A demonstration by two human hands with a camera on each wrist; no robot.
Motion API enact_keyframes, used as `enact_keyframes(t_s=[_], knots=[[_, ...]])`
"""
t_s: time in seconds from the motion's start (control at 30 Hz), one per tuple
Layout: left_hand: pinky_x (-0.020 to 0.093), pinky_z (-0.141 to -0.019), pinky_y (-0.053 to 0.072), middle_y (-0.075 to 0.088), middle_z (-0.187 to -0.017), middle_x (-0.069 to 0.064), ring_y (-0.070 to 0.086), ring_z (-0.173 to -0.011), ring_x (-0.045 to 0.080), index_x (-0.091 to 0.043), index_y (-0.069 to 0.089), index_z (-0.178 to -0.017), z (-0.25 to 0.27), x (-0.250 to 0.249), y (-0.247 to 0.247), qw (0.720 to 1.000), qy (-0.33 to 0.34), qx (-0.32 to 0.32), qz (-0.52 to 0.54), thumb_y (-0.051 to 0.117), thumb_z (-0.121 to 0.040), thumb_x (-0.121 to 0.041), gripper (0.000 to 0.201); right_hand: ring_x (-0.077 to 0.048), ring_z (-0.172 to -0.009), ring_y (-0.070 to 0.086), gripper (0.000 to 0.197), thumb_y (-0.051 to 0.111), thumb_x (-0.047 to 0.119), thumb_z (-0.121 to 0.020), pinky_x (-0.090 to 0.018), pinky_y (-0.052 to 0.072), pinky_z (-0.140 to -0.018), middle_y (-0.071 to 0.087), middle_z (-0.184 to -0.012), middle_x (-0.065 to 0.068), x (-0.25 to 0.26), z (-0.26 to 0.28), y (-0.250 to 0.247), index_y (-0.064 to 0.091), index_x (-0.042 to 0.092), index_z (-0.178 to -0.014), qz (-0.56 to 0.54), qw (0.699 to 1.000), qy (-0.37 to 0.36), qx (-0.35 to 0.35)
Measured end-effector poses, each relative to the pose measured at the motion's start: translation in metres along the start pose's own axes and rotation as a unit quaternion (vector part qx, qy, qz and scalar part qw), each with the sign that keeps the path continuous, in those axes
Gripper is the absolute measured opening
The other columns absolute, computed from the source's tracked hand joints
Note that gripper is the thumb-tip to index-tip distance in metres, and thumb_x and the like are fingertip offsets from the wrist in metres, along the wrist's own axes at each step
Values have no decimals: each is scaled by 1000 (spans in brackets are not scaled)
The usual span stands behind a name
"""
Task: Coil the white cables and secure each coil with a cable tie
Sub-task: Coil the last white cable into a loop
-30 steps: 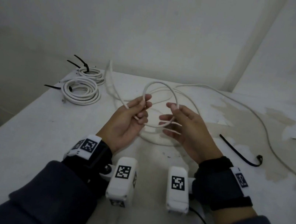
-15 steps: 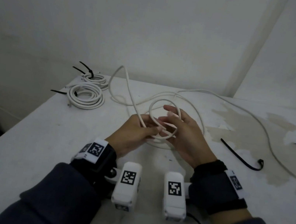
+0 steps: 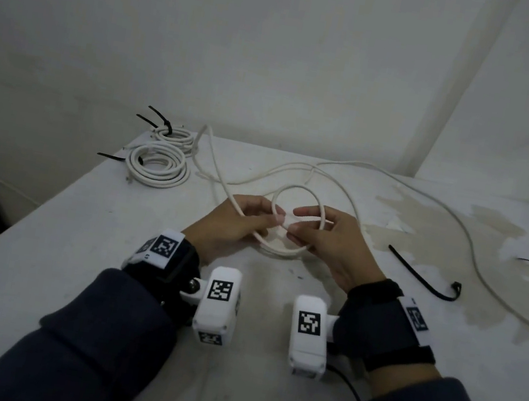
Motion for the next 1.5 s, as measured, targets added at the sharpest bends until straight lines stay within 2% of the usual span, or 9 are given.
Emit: enact_keyframes(t_s=[0.17, 0.37, 0.57, 0.73, 0.9, 1.03, 1.13, 1.27, 1.5], knots=[[18, -47, 46, 62, -60, -4, 54, -46, 5, -3, 63, -86, 1, -3, -1, 999, 25, -34, 4, 62, -89, -14, 11, -30, -79, 72, 33, 72, -4, -79, -44, 56, -86, 73, -76, -17, 4, 5, 2, 63, 8, -108, 50, 998, -11, 49], [31, -60, 42, 46, -63, 12, 47, -61, 21, -2, 53, -71, -1, 0, -4, 995, 45, -88, 3, 73, -82, -26, 33, -29, -83, 68, 38, 66, -8, -82, -40, 59, -78, 70, -91, -16, 11, 12, 9, 58, 10, -114, 32, 985, 15, 168], [14, -53, 49, 58, -59, -3, 60, -55, 3, -7, 56, -73, -4, -4, 5, 986, 12, -95, 139, 63, -88, -20, 22, -18, -72, 69, 27, 61, 3, -91, -28, 58, -70, 71, -78, -12, 17, 6, 3, 57, 11, -116, -133, 989, -18, 63], [10, -65, 52, 68, -94, 8, 69, -80, 5, -2, 53, -111, -6, -5, 16, 955, 4, -50, 291, 56, -91, -15, 24, -12, -79, 67, 25, 62, 21, -86, -22, 55, -72, 70, -90, -4, 16, 6, 12, 64, 9, -107, -279, 956, -4, 96], [11, -76, 53, 70, -105, 6, 68, -90, 5, 1, 63, -113, -2, -5, 22, 946, -16, -8, 324, 49, -94, -26, 36, -15, -97, 66, 22, 51, 18, -97, -29, 48, -95, 72, -96, -6, 10, 7, 16, 71, 11, -92, -195, 973, -44, 119], [24, -89, 54, 66, -116, 16, 66, -103, 17, 7, 55, -122, 0, -8, 22, 928, -35, -6, 371, 49, -94, -35, 51, -21, -84, 69, 30, 41, 20, -102, -32, 54, -82, 70, -76, -7, 10, 4, 15, 60, 10, -81, -279, 958, -41, 48], [28, -68, 60, 63, -81, 13, 69, -68, 15, 6, 54, -100, -6, -5, 13, 884, -14, -181, 430, 60, -90, -29, 37, -16, -60, 58, 26, 40, 17, -102, -36, 56, -77, 49, -55, 0, 9, 0, 9, 49, 12, -78, -397, 917, -18, -34], [26, -52, 55, 56, -76, 13, 60, -55, 14, -2, 44, -122, -6, -1, 7, 872, 43, -306, 379, 59, -93, -19, 37, -8, -43, 32, 24, 37, 20, -104, -25, 46, -56, 31, -49, 6, 5, -1, 6, 48, 11, -84, -410, 908, -12, -85], [17, -36, 32, 56, -72, 2, 34, -36, 3, -20, 53, -116, -4, -12, 9, 959, 103, -248, 89, 33, -103, -26, 24, -6, -41, 17, 24, 44, 16, -101, -19, 20, -38, 21, -49, 8, 6, -3, 9, 46, 15, -77, -289, 957, -28, 2]])
Point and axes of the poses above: each hand's wrist, its own z-axis away from the middle knuckle, its own y-axis out of the palm, x = y × z, the point moved 1 cm from there along -z, towards the middle knuckle
